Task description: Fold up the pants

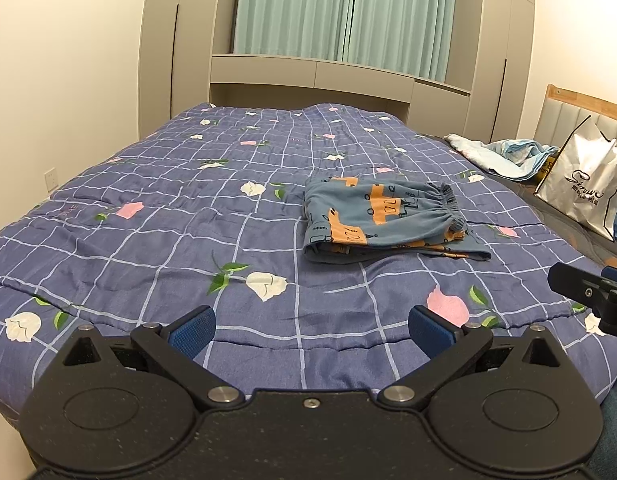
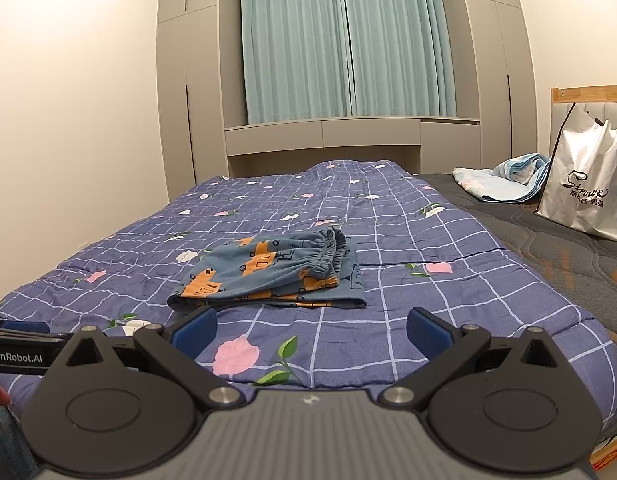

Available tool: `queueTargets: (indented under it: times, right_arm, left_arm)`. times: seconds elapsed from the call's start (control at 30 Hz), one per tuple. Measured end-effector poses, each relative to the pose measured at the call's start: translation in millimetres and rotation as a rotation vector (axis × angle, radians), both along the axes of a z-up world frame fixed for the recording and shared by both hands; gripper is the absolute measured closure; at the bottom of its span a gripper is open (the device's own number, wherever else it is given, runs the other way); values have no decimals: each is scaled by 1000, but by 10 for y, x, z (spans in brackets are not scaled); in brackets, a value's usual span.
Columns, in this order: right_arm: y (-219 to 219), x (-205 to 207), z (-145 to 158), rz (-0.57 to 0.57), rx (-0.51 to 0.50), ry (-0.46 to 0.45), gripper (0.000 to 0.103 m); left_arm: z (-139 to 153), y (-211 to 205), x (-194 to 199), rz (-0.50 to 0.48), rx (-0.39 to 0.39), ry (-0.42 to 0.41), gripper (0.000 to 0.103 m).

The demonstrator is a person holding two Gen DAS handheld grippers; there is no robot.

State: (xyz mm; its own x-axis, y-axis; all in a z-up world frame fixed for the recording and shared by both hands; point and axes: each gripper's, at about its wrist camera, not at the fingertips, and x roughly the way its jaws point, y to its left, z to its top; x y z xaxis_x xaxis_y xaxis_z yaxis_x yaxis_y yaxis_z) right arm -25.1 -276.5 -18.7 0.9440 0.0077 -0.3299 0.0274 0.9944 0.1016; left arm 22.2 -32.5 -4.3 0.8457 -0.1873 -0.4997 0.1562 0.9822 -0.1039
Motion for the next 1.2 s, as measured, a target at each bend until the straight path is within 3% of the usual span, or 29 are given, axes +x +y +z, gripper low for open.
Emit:
queueTargets:
  times: [1.2]
  right_arm:
    - [-34, 15, -27, 6, 19, 7, 0]
  left_arm:
    - [12, -60, -18, -5, 19, 8, 1]
